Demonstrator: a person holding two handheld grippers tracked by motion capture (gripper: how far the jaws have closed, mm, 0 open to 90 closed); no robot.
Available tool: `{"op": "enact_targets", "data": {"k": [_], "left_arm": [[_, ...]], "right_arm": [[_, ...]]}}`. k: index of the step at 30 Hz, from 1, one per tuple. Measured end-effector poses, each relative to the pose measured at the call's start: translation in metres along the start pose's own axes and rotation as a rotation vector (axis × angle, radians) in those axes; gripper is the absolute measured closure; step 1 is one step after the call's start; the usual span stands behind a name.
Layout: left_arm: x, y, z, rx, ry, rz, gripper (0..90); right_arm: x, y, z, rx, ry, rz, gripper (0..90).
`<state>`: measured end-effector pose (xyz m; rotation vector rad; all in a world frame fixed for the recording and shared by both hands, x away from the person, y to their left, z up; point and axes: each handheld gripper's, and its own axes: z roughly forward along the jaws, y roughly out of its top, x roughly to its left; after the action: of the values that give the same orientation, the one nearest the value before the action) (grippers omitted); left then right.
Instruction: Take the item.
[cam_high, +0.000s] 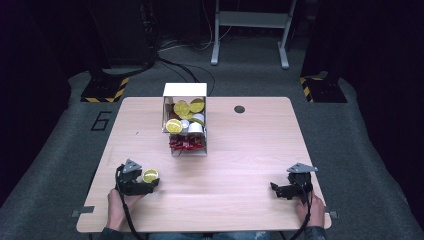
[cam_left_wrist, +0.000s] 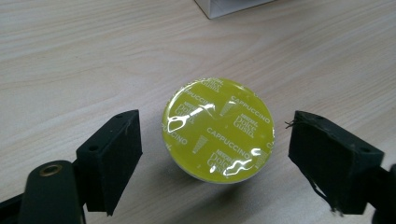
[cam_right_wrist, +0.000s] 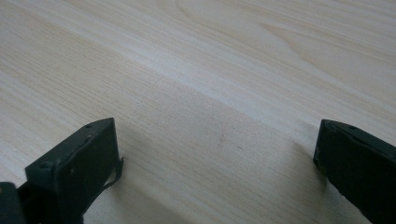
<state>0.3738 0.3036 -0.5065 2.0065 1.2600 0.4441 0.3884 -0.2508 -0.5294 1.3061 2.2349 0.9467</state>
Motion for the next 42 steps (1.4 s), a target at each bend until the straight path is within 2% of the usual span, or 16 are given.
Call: {"op": "enact_targets", "data": {"k": [1, 4, 6, 9, 13, 22, 27, 29, 31, 37, 38, 41, 42], "left_arm": [[-0.001, 0.0, 0.001, 0.003, -0.005, -0.008, 18.3], [-0.002, 0.0, 0.003, 0.001, 0.002, 0.003, 21.4], [-0.002, 0.001, 0.003, -0.001, 0.011, 0.024, 24.5], [-0.004, 0.001, 0.005, -0.006, 0.033, 0.02, 32.7], [-0.006, -0.001, 0.007, -0.001, 0.041, 0.028, 36.4], [-0.007, -0.001, 0.006, -0.007, 0.054, 0.044, 37.2], [-0.009, 0.0, 0.003, -0.022, 0.046, 0.031, 37.3], [-0.008, 0.002, 0.0, -0.024, 0.046, 0.045, 37.3], [-0.009, 0.003, -0.003, -0.03, 0.042, 0.033, 37.3], [-0.009, 0.009, -0.011, -0.046, 0.049, 0.052, 37.3], [-0.01, 0.009, -0.013, -0.052, 0.046, 0.043, 37.3], [-0.01, 0.012, -0.018, -0.058, 0.049, 0.053, 37.3], [-0.011, 0.013, -0.019, -0.066, 0.052, 0.043, 37.3]], "right_arm": [[0.0, 0.0, 0.0, 0.0, 0.0, -0.001, 0.0], [0.0, 0.0, 0.0, 0.0, 0.0, 0.0, 0.0], [0.0, 0.0, 0.0, 0.0, 0.0, 0.0, 0.0], [0.0, 0.0, 0.0, 0.0, 0.0, -0.001, 0.0], [0.0, 0.0, 0.0, 0.0, 0.0, -0.001, 0.0], [0.0, 0.0, 0.0, 0.0, 0.0, -0.001, 0.0], [0.0, 0.0, 0.0, 0.0, 0.0, 0.0, 0.0], [0.0, 0.0, 0.0, 0.0, 0.0, 0.0, 0.0], [0.0, 0.0, 0.0, 0.0, 0.0, -0.001, 0.0], [0.0, 0.0, 0.0, 0.0, 0.0, -0.001, 0.0], [0.0, 0.0, 0.0, 0.0, 0.0, -0.001, 0.0], [0.0, 0.0, 0.0, 0.0, 0.0, -0.001, 0.0], [0.0, 0.0, 0.0, 0.0, 0.0, 0.0, 0.0]]}}
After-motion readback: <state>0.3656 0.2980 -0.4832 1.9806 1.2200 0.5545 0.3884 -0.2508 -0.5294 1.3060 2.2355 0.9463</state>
